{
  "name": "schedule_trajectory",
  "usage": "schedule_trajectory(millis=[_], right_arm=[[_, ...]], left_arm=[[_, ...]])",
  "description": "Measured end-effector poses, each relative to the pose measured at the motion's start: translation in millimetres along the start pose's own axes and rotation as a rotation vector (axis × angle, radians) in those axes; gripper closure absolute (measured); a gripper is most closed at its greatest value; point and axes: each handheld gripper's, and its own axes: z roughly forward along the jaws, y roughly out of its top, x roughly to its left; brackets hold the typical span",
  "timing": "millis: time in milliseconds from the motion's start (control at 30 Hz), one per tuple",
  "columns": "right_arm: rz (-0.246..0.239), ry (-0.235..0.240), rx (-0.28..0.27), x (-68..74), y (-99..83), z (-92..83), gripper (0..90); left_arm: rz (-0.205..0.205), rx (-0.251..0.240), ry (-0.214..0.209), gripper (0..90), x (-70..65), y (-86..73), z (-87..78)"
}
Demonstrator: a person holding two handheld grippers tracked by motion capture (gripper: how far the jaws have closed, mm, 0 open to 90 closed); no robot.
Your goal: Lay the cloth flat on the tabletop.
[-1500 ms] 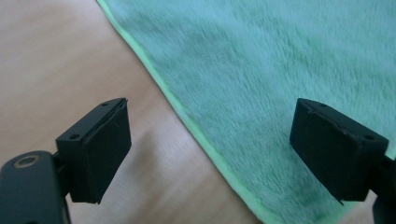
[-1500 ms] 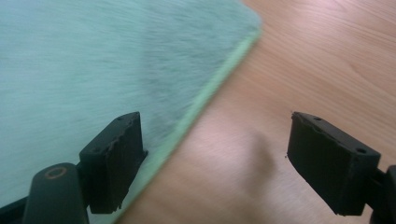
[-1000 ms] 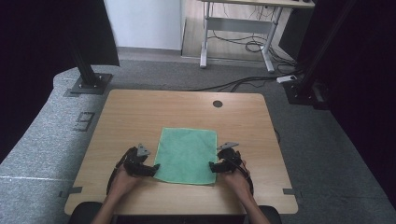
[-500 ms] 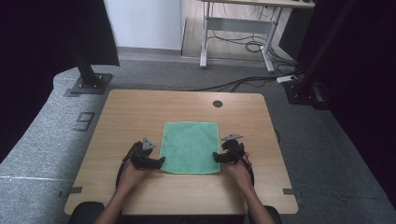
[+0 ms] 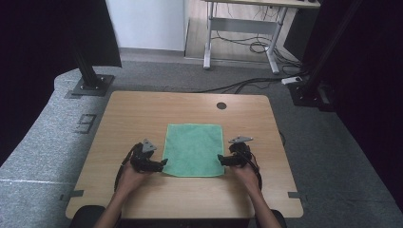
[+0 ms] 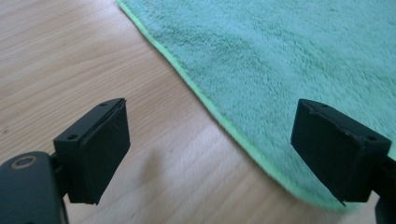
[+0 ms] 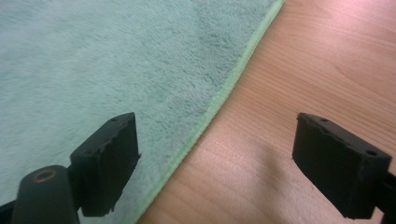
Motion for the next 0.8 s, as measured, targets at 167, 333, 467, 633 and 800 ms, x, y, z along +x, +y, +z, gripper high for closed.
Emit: schedule_trajectory(millis=[167, 333, 467, 633, 800], right_arm=[[-0.010, 0.015, -0.017, -2.0, -6.8, -16.0, 13.3], [-0.021, 0.022, -0.024, -5.2, -17.4, -28.6, 6.4], [-0.020, 0.015, -0.021, -8.6, -27.0, -36.4, 0.0], [0.003, 0.010, -0.018, -13.0, -39.0, -42.9, 0.0], [0.026, 0.014, 0.012, -17.9, -50.8, -42.7, 0.0]], left_arm=[[-0.024, 0.000, -0.028, 11.1, 6.3, -6.9, -15.2], [-0.032, 0.008, -0.034, 7.8, 10.1, -17.8, -28.7], [-0.038, 0.019, -0.030, 4.4, 11.1, -28.7, -36.1], [-0.042, 0.034, -0.012, 1.5, 13.0, -40.1, -38.5], [-0.038, 0.052, -0.002, 0.0, 14.5, -45.8, -31.4]])
